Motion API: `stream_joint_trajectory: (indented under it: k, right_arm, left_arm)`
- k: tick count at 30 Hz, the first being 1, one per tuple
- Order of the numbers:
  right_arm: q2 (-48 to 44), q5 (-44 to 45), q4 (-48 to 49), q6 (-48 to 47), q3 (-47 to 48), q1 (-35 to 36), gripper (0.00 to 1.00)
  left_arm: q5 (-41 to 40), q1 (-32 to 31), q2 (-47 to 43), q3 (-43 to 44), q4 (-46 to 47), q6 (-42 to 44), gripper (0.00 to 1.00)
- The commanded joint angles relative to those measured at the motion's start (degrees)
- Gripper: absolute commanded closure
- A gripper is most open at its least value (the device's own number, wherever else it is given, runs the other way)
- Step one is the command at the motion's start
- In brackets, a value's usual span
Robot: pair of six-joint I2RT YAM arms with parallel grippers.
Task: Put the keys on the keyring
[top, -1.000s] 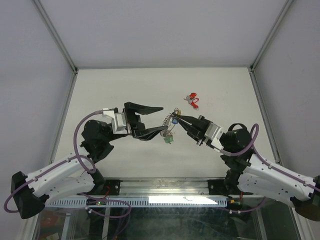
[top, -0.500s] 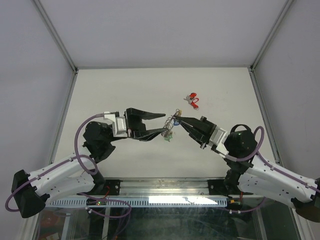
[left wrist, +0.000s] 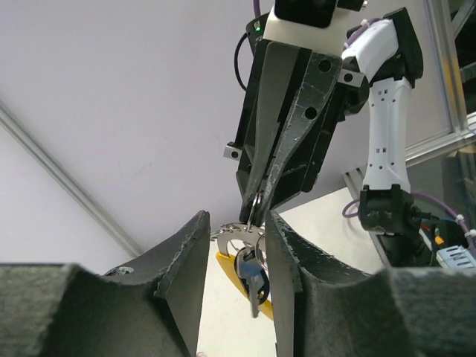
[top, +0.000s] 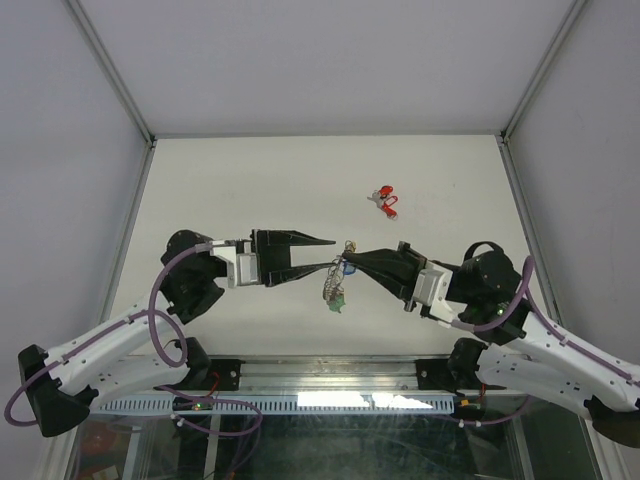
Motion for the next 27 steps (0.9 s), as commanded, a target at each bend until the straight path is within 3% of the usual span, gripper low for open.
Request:
stream_joint_trajectory:
  k: [1,4,27]
  right_arm:
    - [-0.4,-0.8,-4.6,-1.9,5.2,0.1,1.0]
    - [0.1,-0.9,-6.0,-2.2,5.9,0.1,1.0]
    - [1.5,0.1,-6.5,-2.4,6.6,0.1,1.0]
  left_arm:
    - [1.7,-0.4,-1.4,5.2,-13.2,11.4,0.69]
    - [2.1,-0.4,-1.2,6.6,-17.2,14.7,0.75]
    - [2.7,-0.4,0.2,10.5,-27.4,21.9,0.87]
